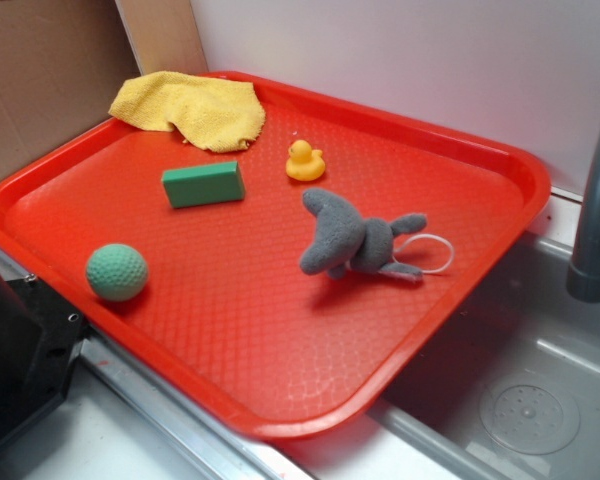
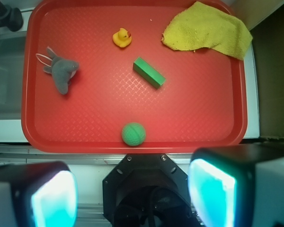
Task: Grab the yellow duck.
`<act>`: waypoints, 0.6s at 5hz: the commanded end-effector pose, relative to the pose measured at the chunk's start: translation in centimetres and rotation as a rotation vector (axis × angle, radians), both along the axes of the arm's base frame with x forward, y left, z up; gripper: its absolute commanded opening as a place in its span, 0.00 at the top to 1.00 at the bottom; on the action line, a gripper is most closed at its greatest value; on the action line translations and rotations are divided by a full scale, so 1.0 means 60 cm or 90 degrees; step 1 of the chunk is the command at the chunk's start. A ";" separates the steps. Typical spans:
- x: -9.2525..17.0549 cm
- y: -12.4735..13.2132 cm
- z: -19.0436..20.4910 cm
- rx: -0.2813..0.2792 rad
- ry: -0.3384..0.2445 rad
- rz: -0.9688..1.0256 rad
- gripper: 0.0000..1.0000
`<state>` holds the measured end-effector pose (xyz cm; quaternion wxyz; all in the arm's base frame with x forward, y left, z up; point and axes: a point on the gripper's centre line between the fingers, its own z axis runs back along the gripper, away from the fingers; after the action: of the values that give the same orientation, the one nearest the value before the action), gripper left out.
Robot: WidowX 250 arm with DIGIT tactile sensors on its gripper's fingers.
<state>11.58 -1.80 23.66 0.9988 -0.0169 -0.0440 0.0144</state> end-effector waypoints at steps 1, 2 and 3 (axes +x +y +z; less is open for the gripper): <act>0.000 0.000 0.000 0.000 0.000 0.000 0.00; -0.001 0.000 -0.001 -0.001 -0.014 0.009 0.00; -0.004 0.002 0.000 -0.001 -0.036 0.039 0.00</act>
<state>11.15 -1.51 23.28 0.9964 -0.0150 -0.0674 0.0498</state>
